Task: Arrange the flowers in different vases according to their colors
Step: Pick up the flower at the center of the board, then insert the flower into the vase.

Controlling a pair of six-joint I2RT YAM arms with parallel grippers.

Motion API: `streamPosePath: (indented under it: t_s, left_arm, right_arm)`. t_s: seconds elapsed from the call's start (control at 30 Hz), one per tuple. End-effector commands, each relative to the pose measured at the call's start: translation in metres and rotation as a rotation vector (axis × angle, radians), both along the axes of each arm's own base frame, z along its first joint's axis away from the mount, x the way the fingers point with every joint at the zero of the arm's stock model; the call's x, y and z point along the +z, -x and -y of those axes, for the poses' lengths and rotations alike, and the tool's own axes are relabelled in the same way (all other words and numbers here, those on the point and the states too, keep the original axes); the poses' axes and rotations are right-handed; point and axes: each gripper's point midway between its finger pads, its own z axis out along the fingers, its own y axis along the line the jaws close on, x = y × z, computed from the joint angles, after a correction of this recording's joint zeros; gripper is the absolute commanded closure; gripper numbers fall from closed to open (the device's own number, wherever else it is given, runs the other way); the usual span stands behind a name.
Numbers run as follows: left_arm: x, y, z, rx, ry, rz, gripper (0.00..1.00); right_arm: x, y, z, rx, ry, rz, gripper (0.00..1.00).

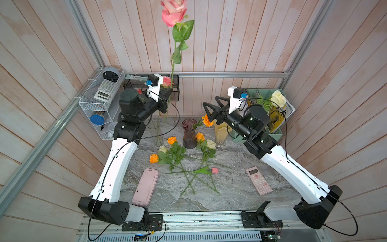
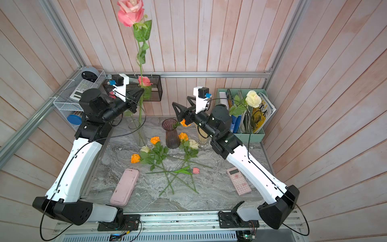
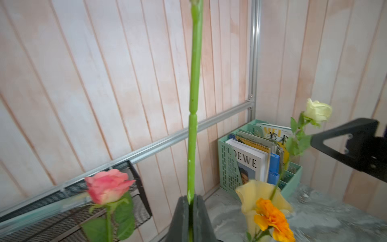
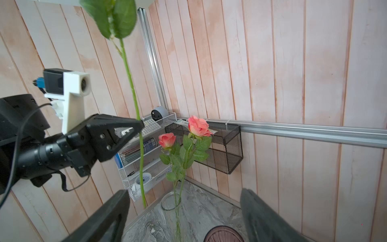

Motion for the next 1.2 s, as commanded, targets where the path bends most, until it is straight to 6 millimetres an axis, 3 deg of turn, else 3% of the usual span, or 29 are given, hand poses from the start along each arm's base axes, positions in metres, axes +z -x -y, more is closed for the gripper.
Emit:
streamPosePath:
  t_s: [0.0,0.13,0.3,0.63,0.87,1.17]
  left_arm:
    - [0.032,-0.004,-0.046,0.170,0.056,0.158,1.00]
    - [0.035,-0.013,-0.080,0.304,0.074,0.241,1.00]
    - [0.016,-0.029,-0.099,0.385,0.092,0.283,1.00]
    - [-0.042,-0.049,-0.113,0.401,0.164,0.250,1.00]
    - [-0.088,-0.066,-0.117,0.409,0.195,0.203,1.00]
    - [-0.125,-0.084,-0.120,0.423,0.217,0.180,1.00]
  right_arm:
    - [-0.007,0.012,0.015,-0.004,0.015,0.002,0.11]
    - [-0.026,0.019,0.026,-0.012,0.049,-0.025,0.11]
    - [-0.045,0.025,0.034,-0.018,0.076,-0.048,0.11]
    - [-0.064,0.013,0.043,-0.065,0.128,-0.076,0.11]
    - [-0.074,0.007,0.039,-0.048,0.139,-0.082,0.11]
    - [-0.088,0.007,0.042,-0.042,0.162,-0.077,0.11]
